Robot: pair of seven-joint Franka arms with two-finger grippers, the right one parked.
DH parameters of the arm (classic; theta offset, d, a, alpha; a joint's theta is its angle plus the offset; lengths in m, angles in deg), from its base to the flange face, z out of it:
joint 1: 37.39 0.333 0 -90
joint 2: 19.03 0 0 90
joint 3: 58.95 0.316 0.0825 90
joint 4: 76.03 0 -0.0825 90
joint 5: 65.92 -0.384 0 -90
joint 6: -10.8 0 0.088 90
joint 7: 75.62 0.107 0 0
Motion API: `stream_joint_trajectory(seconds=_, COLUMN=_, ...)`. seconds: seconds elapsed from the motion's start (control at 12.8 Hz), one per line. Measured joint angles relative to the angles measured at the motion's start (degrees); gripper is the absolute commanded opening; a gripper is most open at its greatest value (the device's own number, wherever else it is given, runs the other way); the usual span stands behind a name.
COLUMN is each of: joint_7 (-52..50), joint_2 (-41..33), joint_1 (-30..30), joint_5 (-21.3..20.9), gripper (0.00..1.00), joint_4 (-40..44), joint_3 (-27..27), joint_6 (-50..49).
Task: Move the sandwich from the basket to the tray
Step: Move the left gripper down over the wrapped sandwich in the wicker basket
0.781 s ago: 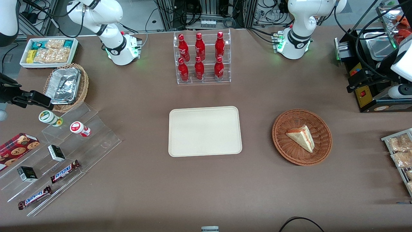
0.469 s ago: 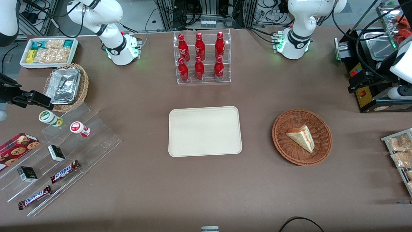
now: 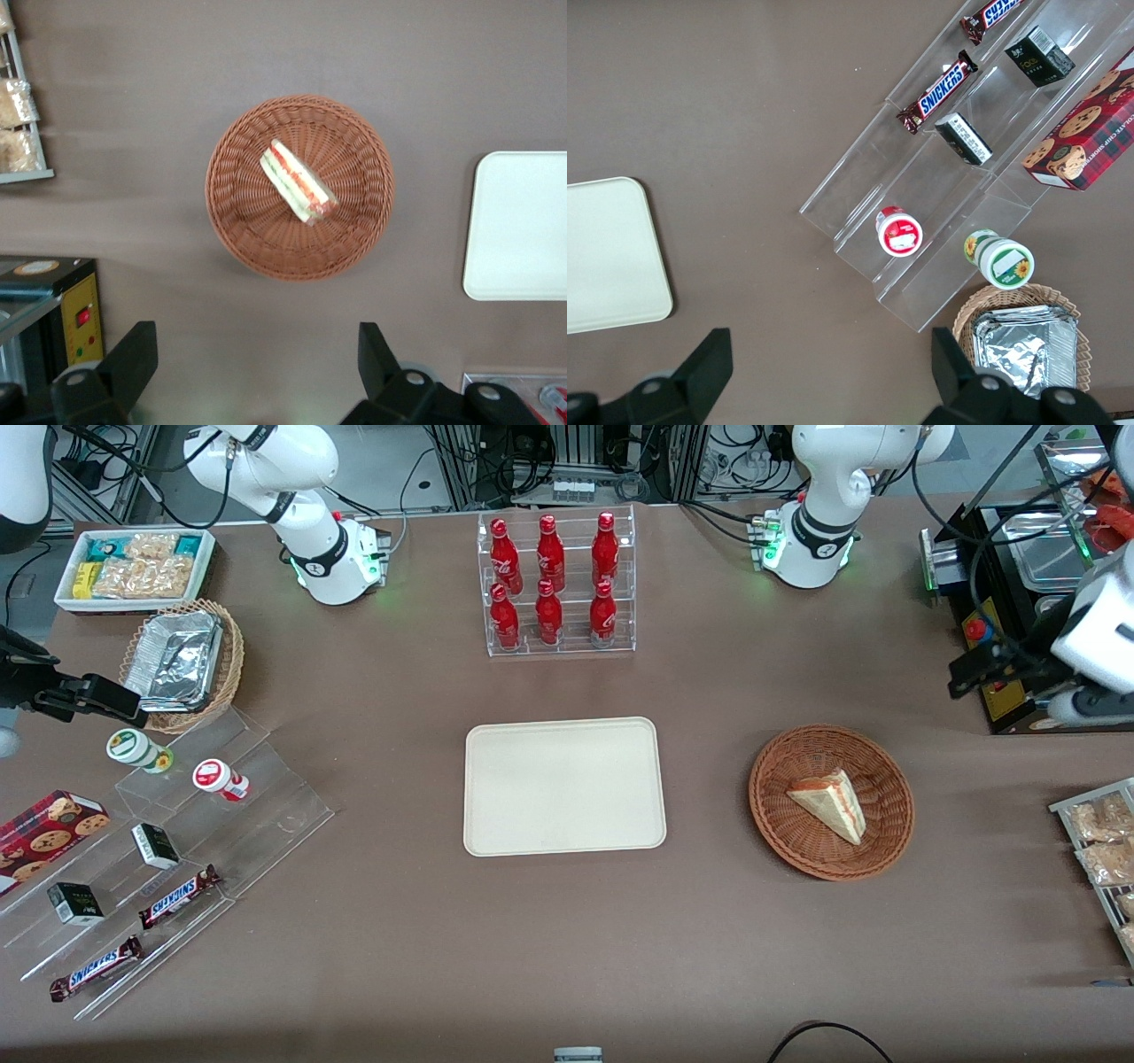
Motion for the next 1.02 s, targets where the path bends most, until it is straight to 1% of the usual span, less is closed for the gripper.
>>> stream_joint_trajectory(seconds=0.31, joint_7=-0.01, joint_2=4.02, joint_1=-0.59, joint_5=0.03, gripper=1.0, joint_4=-5.87, joint_3=-0.27, joint_6=11.32)
stream_joint_trajectory(seconds=0.47, joint_7=-1.46, joint_2=5.07, joint_1=-0.89, joint_5=0.08, gripper=1.0, joint_4=-10.67, joint_3=-0.38, joint_6=18.79)
stream_joint_trajectory(seconds=0.62, joint_7=-5.83, joint_2=5.36, joint_1=-1.52, joint_5=0.09, gripper=1.0, joint_4=-15.77, joint_3=-0.44, joint_6=24.59)
stream_joint_trajectory(seconds=0.86, joint_7=-11.14, joint_2=5.36, joint_1=-1.78, joint_5=0.09, gripper=1.0, joint_4=-20.87, joint_3=-0.48, joint_6=29.37)
stream_joint_trajectory(seconds=1.02, joint_7=-15.33, joint_2=5.33, joint_1=-2.05, joint_5=0.11, gripper=1.0, joint_4=-25.07, joint_3=-0.49, joint_6=34.78)
